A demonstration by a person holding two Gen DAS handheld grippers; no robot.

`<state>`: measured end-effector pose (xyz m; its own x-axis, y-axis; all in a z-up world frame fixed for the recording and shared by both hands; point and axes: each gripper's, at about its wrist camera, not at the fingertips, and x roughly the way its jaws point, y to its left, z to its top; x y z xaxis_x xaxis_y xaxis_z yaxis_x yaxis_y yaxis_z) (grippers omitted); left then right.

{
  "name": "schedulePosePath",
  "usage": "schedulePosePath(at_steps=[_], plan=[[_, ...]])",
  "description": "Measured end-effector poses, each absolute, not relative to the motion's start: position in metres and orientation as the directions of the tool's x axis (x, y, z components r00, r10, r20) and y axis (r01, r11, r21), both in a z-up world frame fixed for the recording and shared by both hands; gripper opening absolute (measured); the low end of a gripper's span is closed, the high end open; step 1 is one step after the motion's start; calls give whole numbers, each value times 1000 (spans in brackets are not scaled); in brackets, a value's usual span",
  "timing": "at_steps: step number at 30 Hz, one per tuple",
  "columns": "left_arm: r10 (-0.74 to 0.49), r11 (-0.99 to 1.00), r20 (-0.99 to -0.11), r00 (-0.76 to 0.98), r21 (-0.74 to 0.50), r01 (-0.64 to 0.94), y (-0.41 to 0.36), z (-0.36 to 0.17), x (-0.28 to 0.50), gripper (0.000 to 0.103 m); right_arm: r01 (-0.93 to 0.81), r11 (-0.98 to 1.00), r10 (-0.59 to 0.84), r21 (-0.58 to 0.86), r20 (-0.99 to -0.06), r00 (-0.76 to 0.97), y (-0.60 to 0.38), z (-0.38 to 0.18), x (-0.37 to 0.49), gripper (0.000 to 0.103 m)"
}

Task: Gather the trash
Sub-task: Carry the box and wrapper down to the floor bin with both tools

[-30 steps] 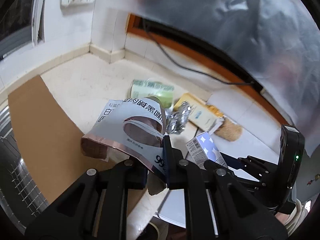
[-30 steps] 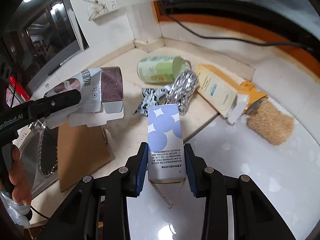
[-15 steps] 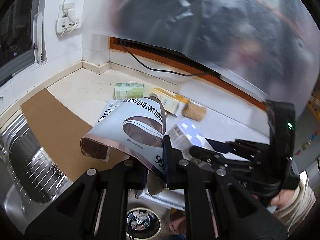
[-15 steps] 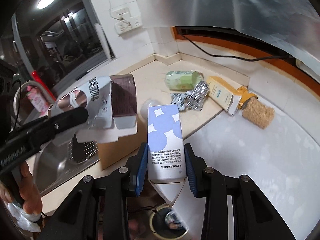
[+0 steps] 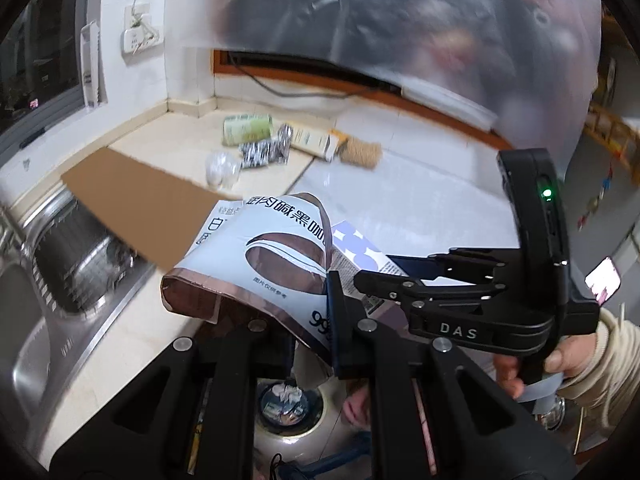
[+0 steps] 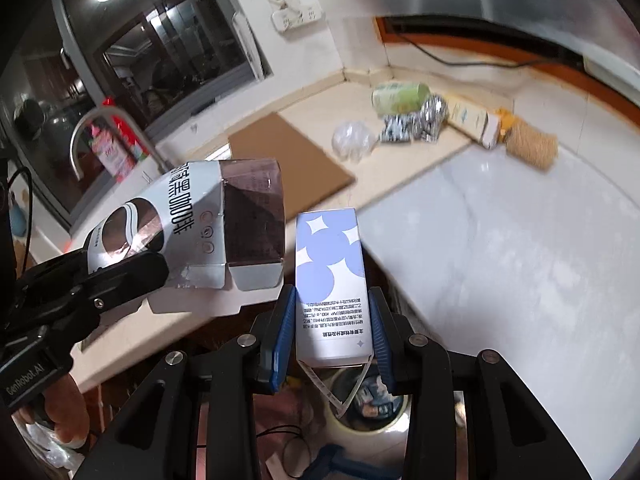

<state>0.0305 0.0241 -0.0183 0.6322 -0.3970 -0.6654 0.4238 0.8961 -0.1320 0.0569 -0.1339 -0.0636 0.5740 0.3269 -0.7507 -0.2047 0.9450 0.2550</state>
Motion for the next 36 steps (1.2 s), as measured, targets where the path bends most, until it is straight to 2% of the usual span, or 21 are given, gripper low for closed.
schedulePosePath(at_steps=[6, 11, 15, 21, 27, 30, 36], plan=[[-353, 913, -690, 633, -106, 393, 29, -94, -12, 10, -208, 965, 253, 160, -774, 580, -121, -122, 0, 35], [-364, 918, -728, 580, -177, 354, 36, -173, -29, 10, -215, 969, 219, 122, -826, 520, -112, -192, -28, 35], [-353, 926, -777, 520, -211, 314, 39, -239, -30, 10, -200, 972, 198, 119, -873, 446, -108, -253, -38, 35], [-298, 942, -867, 400, -199, 270, 40, -336, -27, 10, -156, 974, 212, 167, -915, 344, -105, -339, -42, 35], [-272, 952, -905, 328, -203, 229, 42, -393, -15, 10, -84, 969, 247, 233, -934, 257, -110, -406, -29, 35], [-266, 954, -919, 291, -208, 217, 39, -415, 0, 10, -74, 973, 232, 221, -948, 220, -113, -432, -16, 36], [-273, 954, -932, 239, -229, 194, 35, -443, 27, 10, -95, 977, 208, 193, -958, 197, -105, -452, 5, 36]])
